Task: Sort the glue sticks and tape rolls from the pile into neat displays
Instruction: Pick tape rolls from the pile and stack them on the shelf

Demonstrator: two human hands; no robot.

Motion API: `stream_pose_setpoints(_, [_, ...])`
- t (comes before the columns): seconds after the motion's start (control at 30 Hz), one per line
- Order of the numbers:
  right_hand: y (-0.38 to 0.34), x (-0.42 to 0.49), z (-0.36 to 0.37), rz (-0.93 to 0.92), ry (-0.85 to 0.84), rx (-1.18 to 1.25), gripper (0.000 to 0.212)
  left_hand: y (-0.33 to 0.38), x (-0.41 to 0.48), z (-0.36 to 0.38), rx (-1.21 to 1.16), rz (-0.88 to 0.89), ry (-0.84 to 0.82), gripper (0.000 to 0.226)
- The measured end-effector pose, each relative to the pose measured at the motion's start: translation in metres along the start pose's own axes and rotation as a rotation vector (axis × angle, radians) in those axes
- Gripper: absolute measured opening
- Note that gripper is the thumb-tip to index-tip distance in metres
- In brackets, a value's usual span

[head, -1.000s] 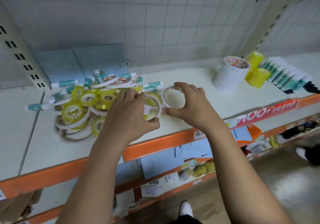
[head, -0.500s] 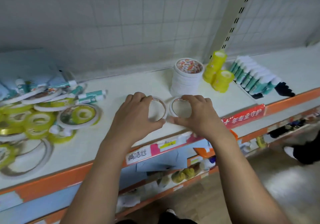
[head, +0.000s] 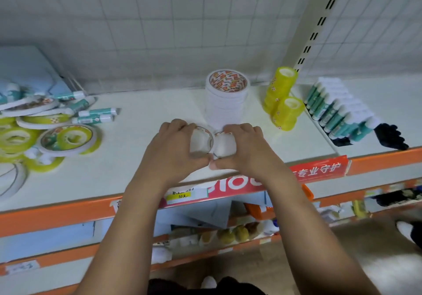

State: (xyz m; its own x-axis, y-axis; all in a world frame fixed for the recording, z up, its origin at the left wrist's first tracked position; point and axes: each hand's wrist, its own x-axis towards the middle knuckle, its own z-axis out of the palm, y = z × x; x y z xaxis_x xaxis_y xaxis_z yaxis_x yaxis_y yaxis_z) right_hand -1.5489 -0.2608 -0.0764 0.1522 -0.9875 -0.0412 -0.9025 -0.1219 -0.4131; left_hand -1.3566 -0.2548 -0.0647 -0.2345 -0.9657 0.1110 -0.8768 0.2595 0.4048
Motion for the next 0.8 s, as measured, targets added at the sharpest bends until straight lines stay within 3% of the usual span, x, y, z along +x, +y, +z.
stream_pose_setpoints(0.13, [0.017, -0.005, -0.016, -0.055, -0.098, 0.122, 0.101, 0.015, 0.010, 0.003, -0.025, 0.040, -0.001, 0.069])
stream_pose_setpoints(0.37, [0.047, -0.019, -0.035, 0.006, -0.073, 0.137, 0.061, 0.047, 0.020, 0.030, -0.019, 0.089, -0.096, 0.079])
stream_pose_setpoints(0.57, [0.042, -0.019, -0.031, -0.037, -0.054, 0.091, 0.061, 0.035, 0.018, 0.026, -0.140, 0.072, -0.111, 0.094])
stream_pose_setpoints(0.8, [0.030, -0.016, -0.025, -0.031, -0.068, 0.032, 0.073, 0.016, 0.015, 0.022, -0.042, -0.023, -0.160, 0.063])
